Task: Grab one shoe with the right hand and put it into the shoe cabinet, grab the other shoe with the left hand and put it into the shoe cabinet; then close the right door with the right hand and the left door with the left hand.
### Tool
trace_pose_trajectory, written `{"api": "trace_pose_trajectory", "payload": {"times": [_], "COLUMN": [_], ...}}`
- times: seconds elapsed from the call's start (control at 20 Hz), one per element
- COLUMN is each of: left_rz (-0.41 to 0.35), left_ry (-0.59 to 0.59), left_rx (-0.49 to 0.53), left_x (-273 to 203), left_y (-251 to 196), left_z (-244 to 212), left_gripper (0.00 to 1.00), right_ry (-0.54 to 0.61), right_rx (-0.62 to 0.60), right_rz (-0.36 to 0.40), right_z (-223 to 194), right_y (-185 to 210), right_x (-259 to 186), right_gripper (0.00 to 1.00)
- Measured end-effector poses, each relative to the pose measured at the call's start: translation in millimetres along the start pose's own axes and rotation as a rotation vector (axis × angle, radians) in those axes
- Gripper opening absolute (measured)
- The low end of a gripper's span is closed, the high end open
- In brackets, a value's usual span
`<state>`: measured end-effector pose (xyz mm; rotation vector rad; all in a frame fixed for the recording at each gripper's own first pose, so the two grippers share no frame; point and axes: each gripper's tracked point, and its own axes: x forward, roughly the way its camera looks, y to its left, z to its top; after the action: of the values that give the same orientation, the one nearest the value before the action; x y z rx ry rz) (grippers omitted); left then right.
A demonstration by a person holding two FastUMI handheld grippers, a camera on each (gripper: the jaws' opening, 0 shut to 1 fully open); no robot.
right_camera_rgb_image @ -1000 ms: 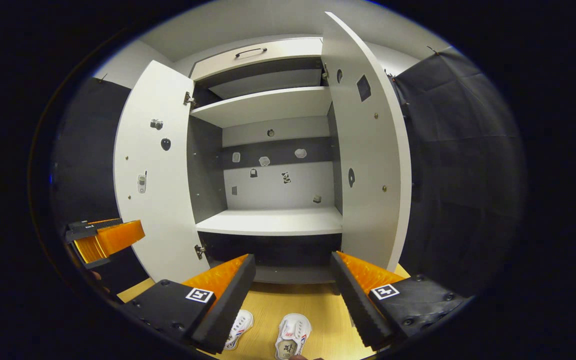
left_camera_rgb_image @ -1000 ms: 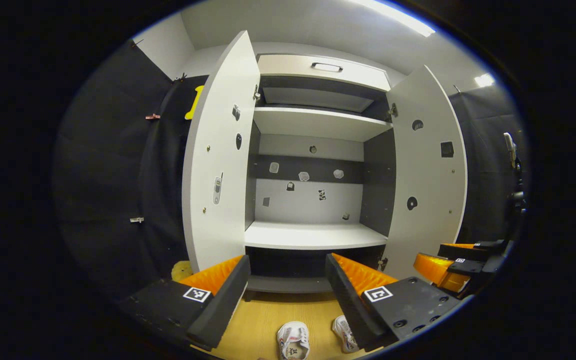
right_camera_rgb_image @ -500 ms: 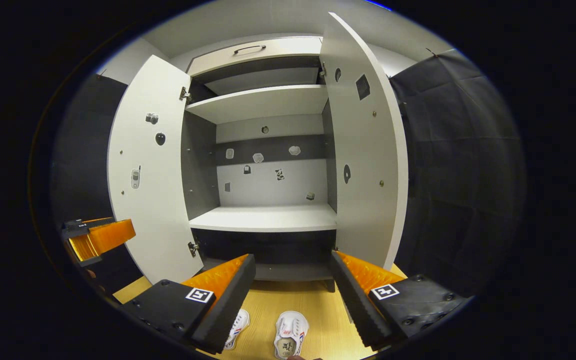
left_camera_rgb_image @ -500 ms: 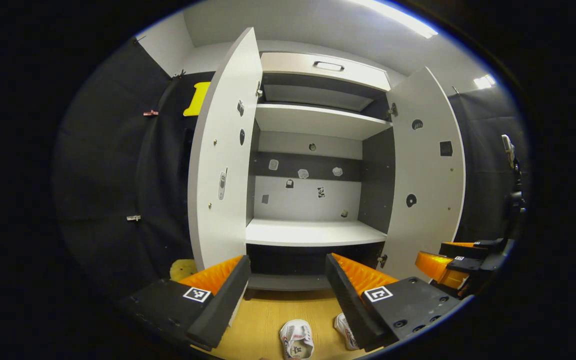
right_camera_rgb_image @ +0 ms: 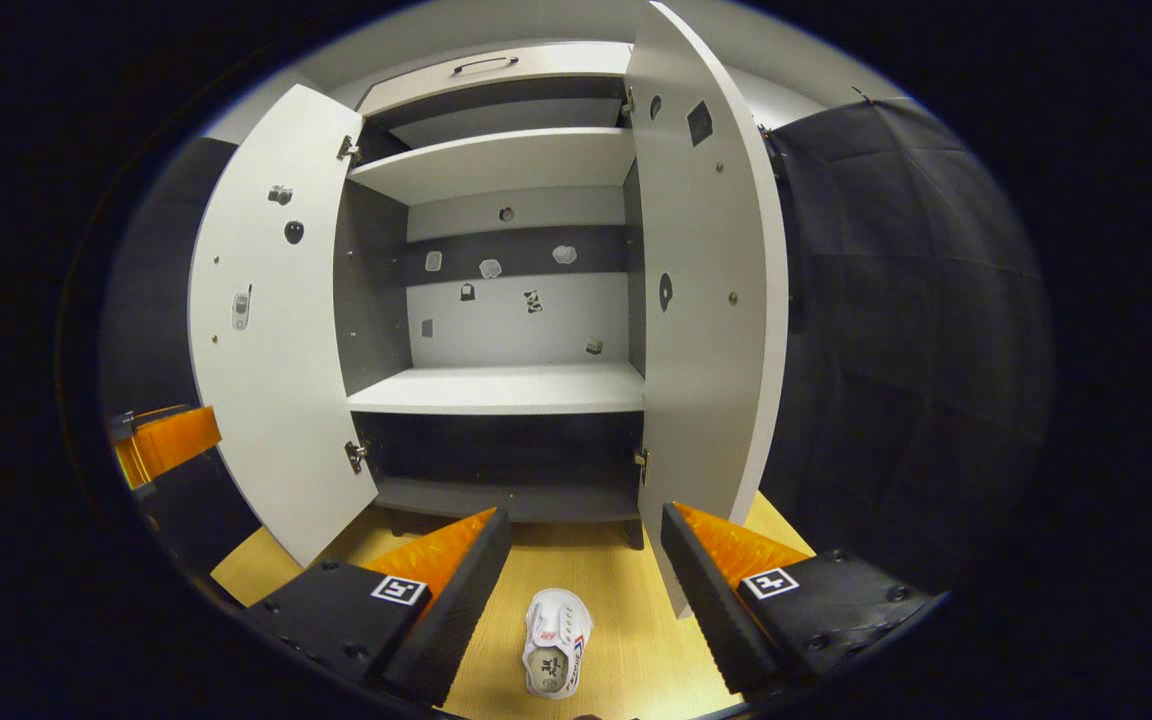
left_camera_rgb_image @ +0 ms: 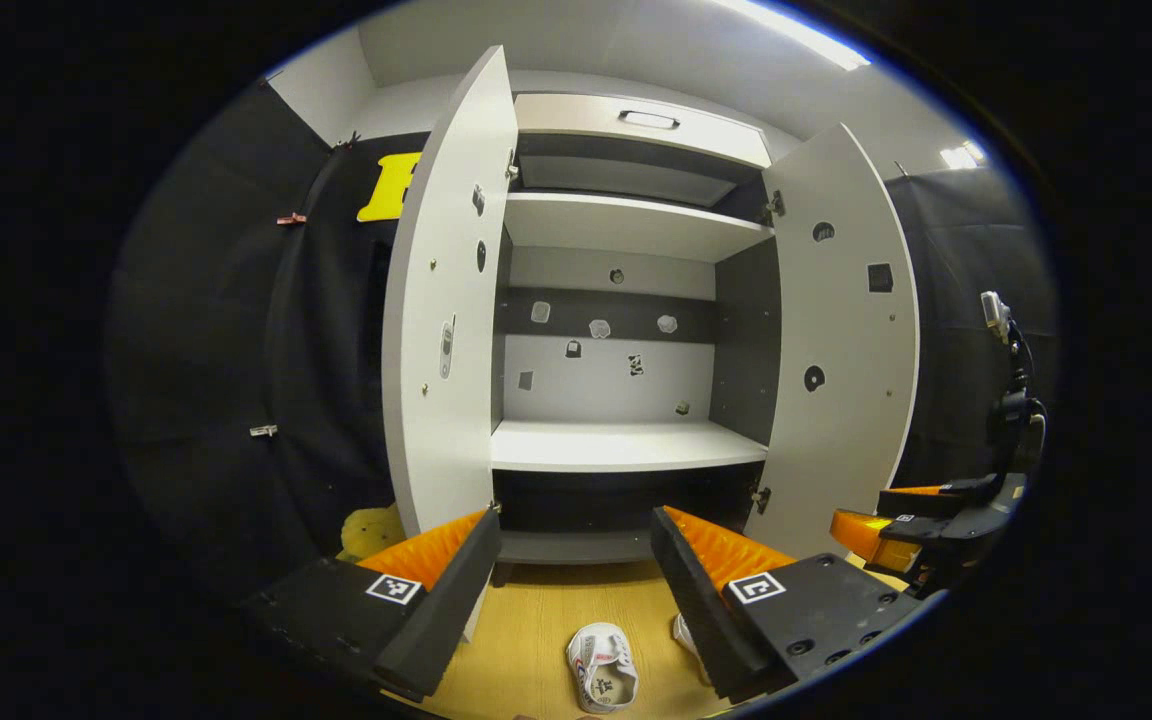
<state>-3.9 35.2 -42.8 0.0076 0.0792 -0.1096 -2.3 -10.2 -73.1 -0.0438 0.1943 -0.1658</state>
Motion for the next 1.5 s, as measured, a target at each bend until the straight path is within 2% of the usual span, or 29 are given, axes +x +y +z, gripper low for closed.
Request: {"api": "trace_pose_trajectory", "payload": {"times": [0.3, 0.4, 0.65, 0.85, 1.2, 1.35, 1.5], "left_rz": [0.005, 0.028, 0.026, 0.010, 0.010, 0.029, 0.051], "left_ry": [0.081, 0.115, 0.171, 0.218, 0.266, 0.291, 0.304], "left_rx": [-0.031, -0.058, -0.057, -0.053, -0.045, -0.044, -0.038], "left_x": [-9, -11, -10, -14, -22, -27, -32], "left_y": [19, 27, 27, 22, 20, 27, 35], "left_z": [-33, -45, -68, -83, -102, -113, -120], "left_gripper": [0.95, 0.95, 0.95, 0.95, 0.95, 0.95, 0.95], "right_ry": [0.206, 0.255, 0.365, 0.478, 0.555, 0.586, 0.564], "right_rx": [0.104, 0.110, 0.088, 0.163, 0.088, 0.057, 0.028], "right_rz": [0.024, 0.039, 0.098, 0.152, 0.163, 0.142, 0.101], "right_z": [-79, -104, -164, -213, -275, -302, -313], "right_y": [18, 27, 53, 73, 82, 79, 74], "right_x": [10, 12, 14, 17, 38, 50, 67], "right_gripper": [0.99, 0.99, 0.99, 0.99, 0.99, 0.99, 0.99]}}
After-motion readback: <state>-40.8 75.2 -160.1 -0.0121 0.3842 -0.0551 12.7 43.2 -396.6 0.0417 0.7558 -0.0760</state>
